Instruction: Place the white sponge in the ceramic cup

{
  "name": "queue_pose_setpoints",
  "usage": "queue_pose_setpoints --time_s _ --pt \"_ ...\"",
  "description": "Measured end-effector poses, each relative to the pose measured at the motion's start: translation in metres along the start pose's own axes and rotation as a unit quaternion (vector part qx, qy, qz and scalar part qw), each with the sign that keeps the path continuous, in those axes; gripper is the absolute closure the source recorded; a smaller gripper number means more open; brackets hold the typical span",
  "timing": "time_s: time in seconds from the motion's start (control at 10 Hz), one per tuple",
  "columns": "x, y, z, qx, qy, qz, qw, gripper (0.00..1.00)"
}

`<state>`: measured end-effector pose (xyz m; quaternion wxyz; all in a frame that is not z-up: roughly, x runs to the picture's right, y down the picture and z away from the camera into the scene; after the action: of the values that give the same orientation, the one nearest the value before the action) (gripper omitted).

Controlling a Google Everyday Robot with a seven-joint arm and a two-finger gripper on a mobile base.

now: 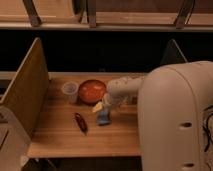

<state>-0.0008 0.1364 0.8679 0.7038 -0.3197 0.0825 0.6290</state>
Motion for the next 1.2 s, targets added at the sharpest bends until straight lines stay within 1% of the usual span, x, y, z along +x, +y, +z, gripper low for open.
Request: queue_pose_setpoints --time_s 0.2,0.4,0.6,0.7,1.0,1.1,1.2 --pt "-0.006 -0.002 0.014 -0.007 0.018 0.009 0.9998 0.2" --pt "-0.013 -0.004 0.022 -0.009 0.023 0.011 0.9996 0.22" --pt "-0.018 -0.005 0.023 -0.005 0.026 0.005 0.9996 0.39" --pt "-0.019 -0.003 0.024 -0.004 0.027 0.0 0.9996 0.5" --pt "-0.017 0.003 0.03 -0.006 0.031 -0.011 0.9994 0.8" --pt "-0.016 0.004 0.031 -0.007 0.031 -0.013 0.9994 0.9" --pt "-0.016 0.004 0.029 -0.008 0.026 -0.015 0.9995 0.98"
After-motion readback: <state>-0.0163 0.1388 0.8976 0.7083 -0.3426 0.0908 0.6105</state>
